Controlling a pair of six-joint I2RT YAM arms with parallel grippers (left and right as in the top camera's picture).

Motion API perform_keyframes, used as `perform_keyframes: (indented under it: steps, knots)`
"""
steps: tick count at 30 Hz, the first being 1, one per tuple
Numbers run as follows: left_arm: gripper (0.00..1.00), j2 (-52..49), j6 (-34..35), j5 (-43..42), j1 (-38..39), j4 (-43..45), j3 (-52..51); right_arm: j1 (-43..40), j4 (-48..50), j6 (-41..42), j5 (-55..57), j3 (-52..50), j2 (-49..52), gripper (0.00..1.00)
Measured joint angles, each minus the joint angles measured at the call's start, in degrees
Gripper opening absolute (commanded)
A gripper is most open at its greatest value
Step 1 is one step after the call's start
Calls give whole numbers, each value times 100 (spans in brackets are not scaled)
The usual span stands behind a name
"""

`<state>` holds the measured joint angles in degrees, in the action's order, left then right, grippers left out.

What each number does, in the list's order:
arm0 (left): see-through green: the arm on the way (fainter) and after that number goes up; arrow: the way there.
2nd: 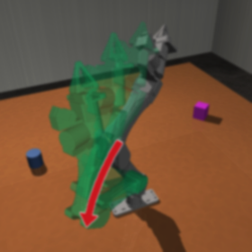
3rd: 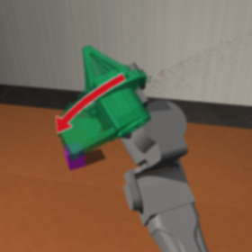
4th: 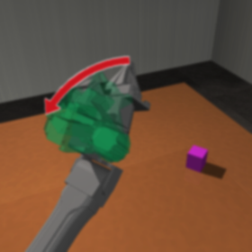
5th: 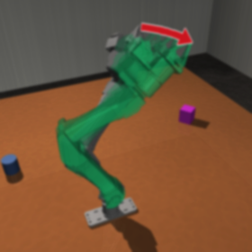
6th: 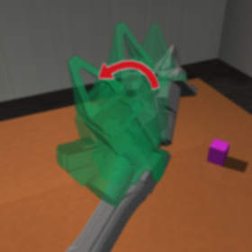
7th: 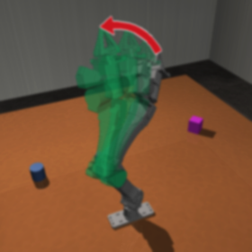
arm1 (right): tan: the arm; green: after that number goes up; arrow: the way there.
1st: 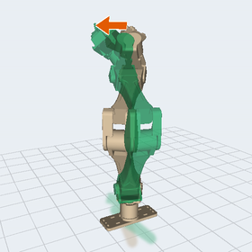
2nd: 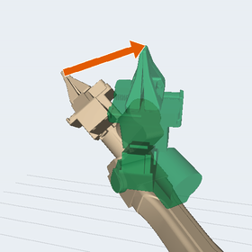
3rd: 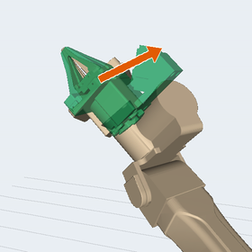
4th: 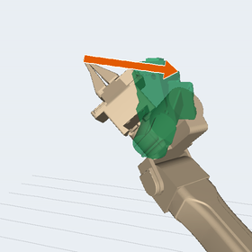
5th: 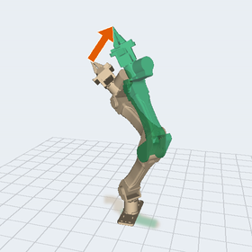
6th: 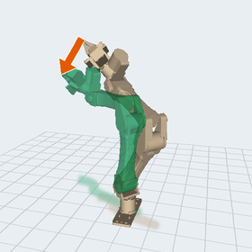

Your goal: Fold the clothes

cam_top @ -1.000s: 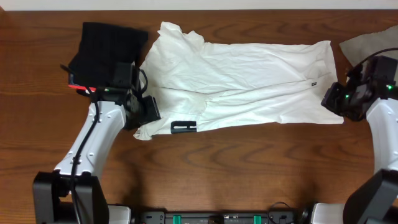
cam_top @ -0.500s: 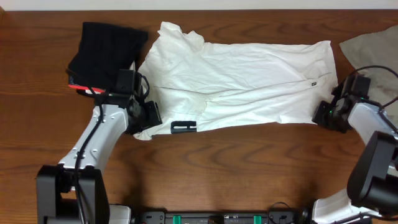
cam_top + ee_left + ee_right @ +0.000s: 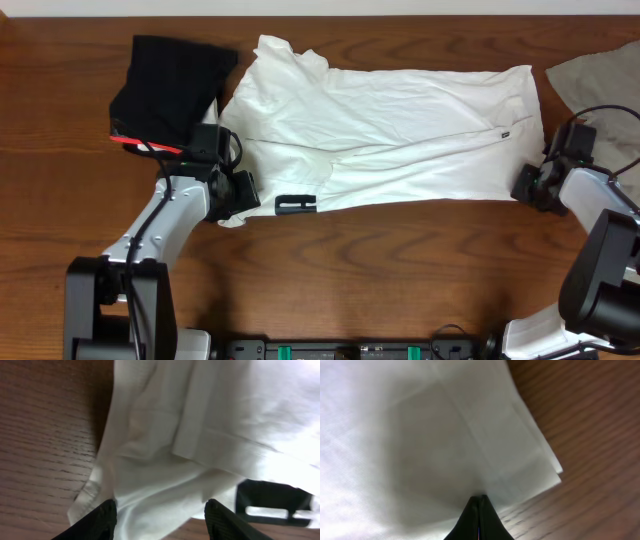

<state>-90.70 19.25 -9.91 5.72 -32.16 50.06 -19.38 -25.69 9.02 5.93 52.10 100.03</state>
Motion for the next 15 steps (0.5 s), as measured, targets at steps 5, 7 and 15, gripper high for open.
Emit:
perform_keyframes:
  steps: [5,7,15]
  knots:
    - [59,-31,-26,92,2,107,0,-192,11,22,120,-15,-7,1]
    - [59,-31,-44,111,0,111,0,-249,-2,42,247,-15,-7,1]
    - [59,94,-109,129,0,74,2,-260,-57,87,481,-17,-7,1]
